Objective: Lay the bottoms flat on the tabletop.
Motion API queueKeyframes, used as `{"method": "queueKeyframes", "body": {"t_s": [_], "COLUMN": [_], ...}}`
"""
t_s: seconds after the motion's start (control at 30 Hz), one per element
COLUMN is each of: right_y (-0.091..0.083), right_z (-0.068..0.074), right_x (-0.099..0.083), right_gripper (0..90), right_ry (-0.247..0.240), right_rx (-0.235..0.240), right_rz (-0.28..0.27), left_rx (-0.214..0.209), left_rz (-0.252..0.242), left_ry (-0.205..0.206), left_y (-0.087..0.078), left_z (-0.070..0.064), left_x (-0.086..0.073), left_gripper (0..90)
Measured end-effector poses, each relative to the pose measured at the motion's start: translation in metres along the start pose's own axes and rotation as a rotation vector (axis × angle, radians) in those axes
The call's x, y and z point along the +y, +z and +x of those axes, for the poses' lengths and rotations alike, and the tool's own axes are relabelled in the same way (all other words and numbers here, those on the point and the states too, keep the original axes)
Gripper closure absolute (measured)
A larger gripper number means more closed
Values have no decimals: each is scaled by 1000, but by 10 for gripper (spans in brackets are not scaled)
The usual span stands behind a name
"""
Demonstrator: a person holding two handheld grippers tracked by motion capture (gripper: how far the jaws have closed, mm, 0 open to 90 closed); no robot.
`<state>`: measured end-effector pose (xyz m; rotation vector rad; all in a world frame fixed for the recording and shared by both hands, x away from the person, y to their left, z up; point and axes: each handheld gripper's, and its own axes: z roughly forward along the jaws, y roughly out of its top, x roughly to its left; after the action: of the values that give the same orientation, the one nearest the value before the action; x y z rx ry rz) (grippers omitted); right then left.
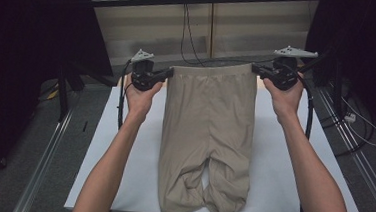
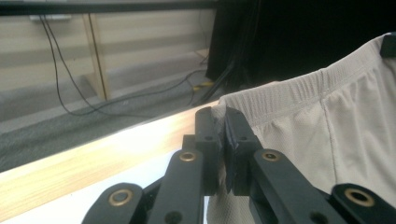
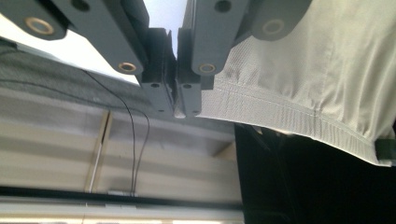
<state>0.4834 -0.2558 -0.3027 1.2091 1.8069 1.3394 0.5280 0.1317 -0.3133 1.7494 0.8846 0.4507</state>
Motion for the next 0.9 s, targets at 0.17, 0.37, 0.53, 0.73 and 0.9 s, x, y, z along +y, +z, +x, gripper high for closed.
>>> {"method": "queueKeyframes", "body": {"t_s": [0.17, 0.37, 0.53, 0.73, 0.9], "right_y": [12, 29, 46, 46, 23], "right_z": [-11, -14, -16, -12, 0], "right_x": [12, 0, -21, -31, -48], "right_gripper": [859, 858, 821, 500, 429], "right_ry": [23, 32, 45, 32, 18], "right_rx": [-39, -52, -72, -109, -46], "right_rz": [-14, 43, 98, 133, 128], "left_rx": [11, 28, 64, 132, 111], "left_rz": [-11, 59, 94, 142, 135], "left_ry": [-35, -50, -68, -65, -29], "left_y": [17, 34, 42, 34, 12], "left_z": [6, 13, 17, 19, 9], "left_x": [13, -6, -18, -30, -46], "left_gripper": [858, 857, 804, 352, 218]}}
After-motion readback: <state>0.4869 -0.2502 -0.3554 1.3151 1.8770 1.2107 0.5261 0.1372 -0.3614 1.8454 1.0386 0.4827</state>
